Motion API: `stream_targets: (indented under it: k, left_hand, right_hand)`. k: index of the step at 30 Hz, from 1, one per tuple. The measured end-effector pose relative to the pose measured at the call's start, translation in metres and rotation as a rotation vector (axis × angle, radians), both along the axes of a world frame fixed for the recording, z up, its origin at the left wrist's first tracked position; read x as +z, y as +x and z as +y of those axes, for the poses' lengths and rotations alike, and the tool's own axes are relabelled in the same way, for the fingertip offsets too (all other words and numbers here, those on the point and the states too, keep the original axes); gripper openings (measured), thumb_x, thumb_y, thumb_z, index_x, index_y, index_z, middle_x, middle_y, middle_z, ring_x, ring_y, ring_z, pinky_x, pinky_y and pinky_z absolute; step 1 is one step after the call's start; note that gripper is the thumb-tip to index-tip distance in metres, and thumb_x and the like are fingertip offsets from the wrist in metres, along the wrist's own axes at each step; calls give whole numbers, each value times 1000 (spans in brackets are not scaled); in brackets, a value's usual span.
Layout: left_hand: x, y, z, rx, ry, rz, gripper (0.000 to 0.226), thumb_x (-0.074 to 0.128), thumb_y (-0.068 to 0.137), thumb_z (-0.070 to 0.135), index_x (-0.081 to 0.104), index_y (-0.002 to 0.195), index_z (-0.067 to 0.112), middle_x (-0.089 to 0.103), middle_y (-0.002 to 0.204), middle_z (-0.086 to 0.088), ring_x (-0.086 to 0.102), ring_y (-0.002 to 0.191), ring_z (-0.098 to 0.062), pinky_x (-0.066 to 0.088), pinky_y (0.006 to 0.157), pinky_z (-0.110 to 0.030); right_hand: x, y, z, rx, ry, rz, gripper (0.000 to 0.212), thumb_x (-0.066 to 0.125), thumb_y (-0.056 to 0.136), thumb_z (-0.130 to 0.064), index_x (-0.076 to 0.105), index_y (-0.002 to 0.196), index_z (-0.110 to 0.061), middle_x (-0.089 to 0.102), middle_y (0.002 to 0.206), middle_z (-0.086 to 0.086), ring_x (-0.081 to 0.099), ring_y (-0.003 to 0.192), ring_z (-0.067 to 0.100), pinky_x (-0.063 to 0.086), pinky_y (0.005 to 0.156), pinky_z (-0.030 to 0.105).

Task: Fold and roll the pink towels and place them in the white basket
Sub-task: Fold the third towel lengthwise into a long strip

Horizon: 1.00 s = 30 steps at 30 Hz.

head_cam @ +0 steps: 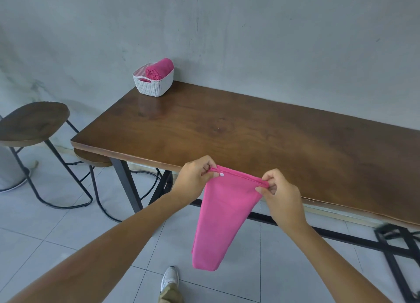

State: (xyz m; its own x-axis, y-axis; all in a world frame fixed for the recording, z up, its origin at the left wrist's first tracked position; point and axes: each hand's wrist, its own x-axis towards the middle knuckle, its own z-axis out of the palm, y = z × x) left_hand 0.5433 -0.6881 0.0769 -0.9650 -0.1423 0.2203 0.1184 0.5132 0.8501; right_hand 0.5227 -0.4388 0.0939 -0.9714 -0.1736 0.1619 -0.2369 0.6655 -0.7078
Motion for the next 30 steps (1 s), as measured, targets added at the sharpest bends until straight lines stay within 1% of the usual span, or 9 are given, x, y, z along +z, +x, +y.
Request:
stream_targets:
  k: [4, 8, 10, 12, 15, 17, 23, 26, 30]
  left_hand:
    - [-8, -18, 1, 104, 133, -81, 26, 80, 87, 22, 58, 101, 22, 64, 77, -4, 57, 72, -13, 47, 69, -21]
    - [-16, -38, 0, 142, 277, -143, 4, 74, 91, 20, 70, 90, 21, 73, 79, -1, 68, 80, -23, 57, 80, -41]
    - [-18, -51, -1, 148, 290, -162, 6, 73, 91, 20, 69, 86, 20, 73, 80, 0, 69, 79, -25, 60, 76, -44]
    - [-18, -67, 1, 171, 274, -163, 9, 72, 92, 22, 67, 86, 20, 71, 80, 0, 67, 76, -22, 56, 68, -35]
    - [-26, -93, 8, 209, 186, -185, 14, 70, 94, 25, 62, 84, 20, 63, 74, 6, 56, 69, -10, 44, 64, -25]
    - [-39, -108, 10, 224, 54, -168, 19, 69, 95, 27, 57, 82, 21, 56, 71, 11, 50, 73, -12, 40, 66, -28]
    - [-69, -138, -1, 235, -310, -135, 24, 72, 92, 39, 57, 77, 27, 55, 78, 16, 42, 86, -19, 29, 73, -33]
    - [-74, -157, -6, 234, -356, -141, 21, 71, 91, 43, 61, 79, 28, 59, 81, 15, 42, 89, -19, 30, 75, -34]
    - [-76, -190, -8, 232, -353, -165, 20, 69, 92, 43, 62, 82, 28, 60, 85, 13, 44, 94, -20, 30, 80, -35]
  right_hand:
    - [-7, -16, -13, -119, -205, -68, 17, 76, 85, -12, 67, 94, -23, 70, 77, -8, 66, 72, 4, 49, 66, 20]
    - [-13, -37, -23, -232, -274, -74, 13, 79, 83, -16, 69, 78, -22, 70, 71, -9, 65, 69, 2, 49, 62, 14]
    - [-17, -49, -27, -278, -280, -61, 14, 78, 84, -18, 66, 78, -22, 68, 72, -9, 63, 69, -1, 46, 62, 13]
    - [-24, -64, -32, -326, -286, -58, 13, 76, 86, -21, 64, 80, -22, 67, 74, -8, 62, 71, 3, 46, 63, 16]
    - [-42, -89, -41, -387, -291, -67, 11, 70, 90, -24, 61, 83, -25, 67, 81, -7, 63, 84, 17, 50, 72, 37]
    - [-55, -103, -48, -417, -284, -70, 12, 66, 93, -23, 58, 83, -26, 66, 82, -7, 62, 86, 22, 50, 73, 39]
    - [-89, -132, -56, -441, 73, -12, 10, 60, 98, -21, 55, 89, -23, 59, 88, -10, 56, 90, 22, 45, 82, 43]
    - [-97, -148, -58, -394, 279, 63, 7, 55, 99, -24, 53, 92, -24, 55, 90, -8, 49, 90, 20, 35, 79, 36]
    - [-101, -175, -61, -395, 363, 123, 8, 56, 99, -23, 51, 92, -24, 53, 89, -7, 48, 87, 21, 37, 78, 37]
